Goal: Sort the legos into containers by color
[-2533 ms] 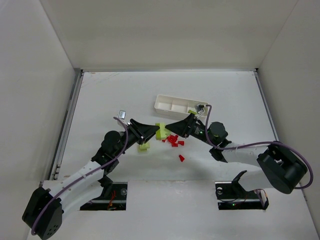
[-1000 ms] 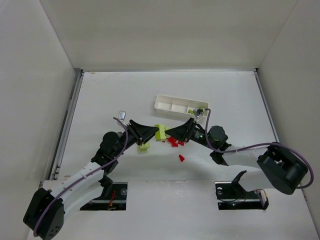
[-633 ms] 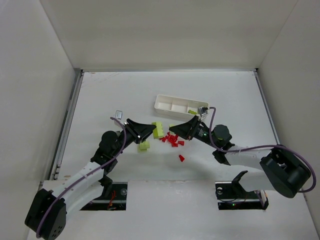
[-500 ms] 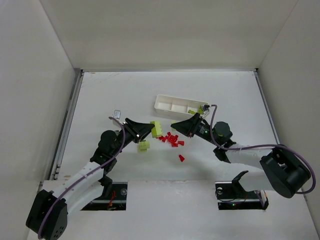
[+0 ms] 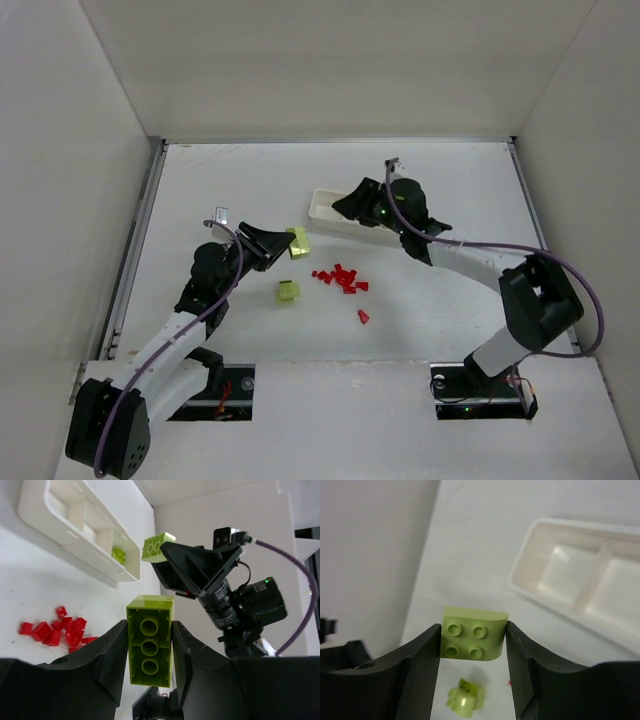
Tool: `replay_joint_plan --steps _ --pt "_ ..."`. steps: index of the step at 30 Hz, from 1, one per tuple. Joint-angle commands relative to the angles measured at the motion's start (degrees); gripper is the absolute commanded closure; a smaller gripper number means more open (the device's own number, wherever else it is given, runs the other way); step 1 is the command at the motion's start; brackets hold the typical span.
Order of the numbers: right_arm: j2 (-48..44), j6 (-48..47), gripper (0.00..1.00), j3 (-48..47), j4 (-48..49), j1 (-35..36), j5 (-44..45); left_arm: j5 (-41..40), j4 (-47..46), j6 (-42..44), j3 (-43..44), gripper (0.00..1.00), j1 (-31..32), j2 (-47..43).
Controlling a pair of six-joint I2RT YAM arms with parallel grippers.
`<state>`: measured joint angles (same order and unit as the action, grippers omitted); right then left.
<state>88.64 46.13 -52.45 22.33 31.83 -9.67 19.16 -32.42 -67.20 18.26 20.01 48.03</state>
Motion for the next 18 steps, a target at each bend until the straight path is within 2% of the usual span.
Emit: replay_joint_plan --steps 1,12,18 --pt "3.2 -10.43 0.45 -6.69 -12.47 -0.06 9.4 1.32 1.4 3.56 3.36 0.81 -1.33 1.97" --pt "11.02 -15.98 0.44 -12.24 -15.21 -3.31 12.22 0.0 -0.44 5.59 7.22 0.81 -0.63 12.69" --pt "12.26 -15.98 0.33 -12.68 -14.24 -5.07 11.43 -0.44 -3.17 5.33 8.63 0.81 0.51 16.3"
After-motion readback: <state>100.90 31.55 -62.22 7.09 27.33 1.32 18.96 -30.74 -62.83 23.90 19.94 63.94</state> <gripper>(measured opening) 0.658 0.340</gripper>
